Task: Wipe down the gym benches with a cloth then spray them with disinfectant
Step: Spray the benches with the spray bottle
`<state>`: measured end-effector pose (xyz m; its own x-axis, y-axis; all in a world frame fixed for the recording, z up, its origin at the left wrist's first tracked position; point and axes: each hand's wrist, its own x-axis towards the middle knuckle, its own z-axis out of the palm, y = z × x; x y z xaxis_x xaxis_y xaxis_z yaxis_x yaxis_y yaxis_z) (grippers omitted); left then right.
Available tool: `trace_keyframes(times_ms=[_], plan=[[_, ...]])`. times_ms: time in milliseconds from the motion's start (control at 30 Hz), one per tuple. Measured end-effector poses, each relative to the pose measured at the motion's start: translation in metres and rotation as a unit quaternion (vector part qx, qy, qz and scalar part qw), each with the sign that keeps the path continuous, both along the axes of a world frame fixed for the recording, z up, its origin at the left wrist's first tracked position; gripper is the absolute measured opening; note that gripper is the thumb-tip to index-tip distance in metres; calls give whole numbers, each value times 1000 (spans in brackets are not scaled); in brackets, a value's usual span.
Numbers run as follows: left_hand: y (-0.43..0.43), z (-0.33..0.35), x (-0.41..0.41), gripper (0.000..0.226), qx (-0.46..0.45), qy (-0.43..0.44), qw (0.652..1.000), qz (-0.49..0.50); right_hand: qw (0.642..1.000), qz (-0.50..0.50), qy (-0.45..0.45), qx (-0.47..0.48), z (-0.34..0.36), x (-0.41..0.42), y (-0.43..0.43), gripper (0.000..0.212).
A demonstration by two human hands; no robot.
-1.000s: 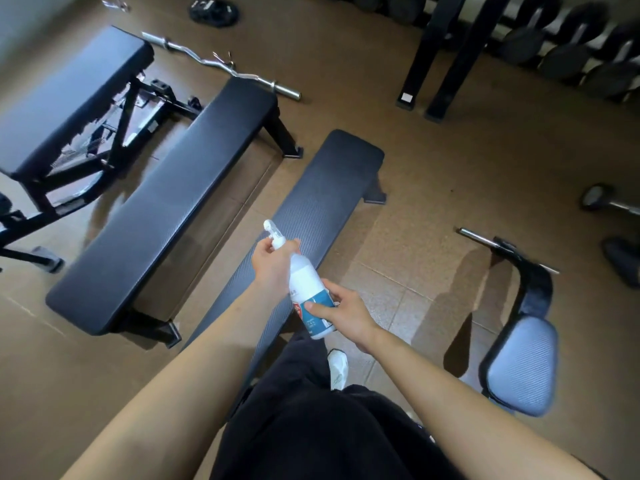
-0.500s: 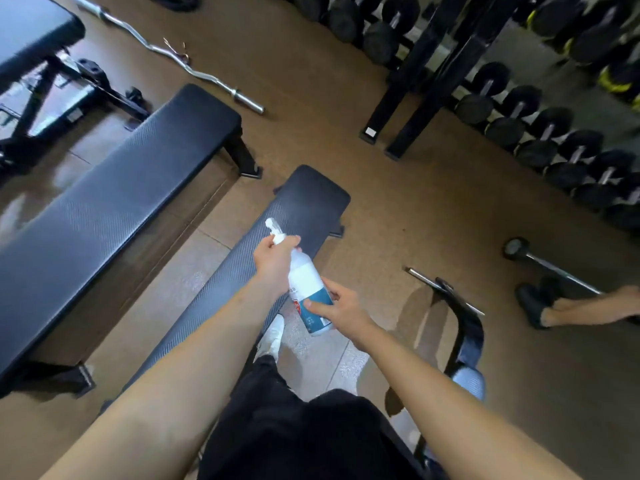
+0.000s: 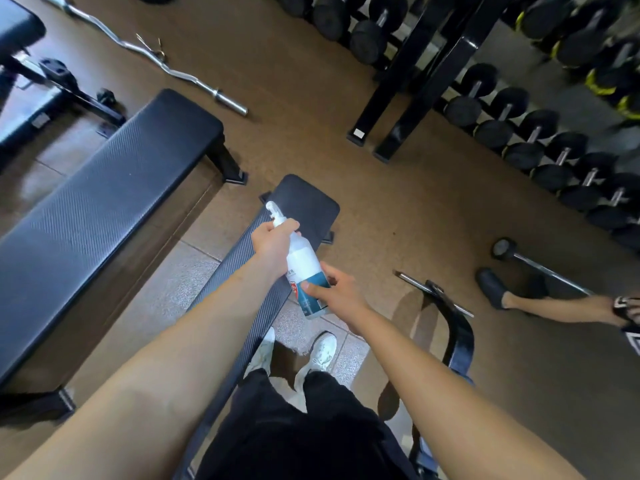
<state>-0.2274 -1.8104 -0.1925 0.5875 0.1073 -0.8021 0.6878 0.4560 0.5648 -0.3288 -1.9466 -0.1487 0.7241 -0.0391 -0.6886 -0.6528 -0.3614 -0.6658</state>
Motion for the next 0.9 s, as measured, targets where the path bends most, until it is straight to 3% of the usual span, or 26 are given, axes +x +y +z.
trace_keyframes(times_ms=[167, 333, 633, 800, 900], plan=[[4, -14, 13, 34, 21, 21, 999, -15, 999, 2, 49, 13, -10, 17, 7, 51], [6, -25, 26, 19, 16, 60, 998, -6, 998, 3, 55, 19, -26, 29, 8, 51], [-18, -41, 41, 19, 45, 54, 997, -43, 997, -6, 63, 41, -51, 45, -16, 46], [-32, -41, 46, 21, 86, 79, 993, -14, 995, 12, 63, 70, -60, 58, -38, 38], [-35, -41, 40, 22, 101, 70, 992, 12, 993, 47, 72, 76, -65, 63, -47, 45]])
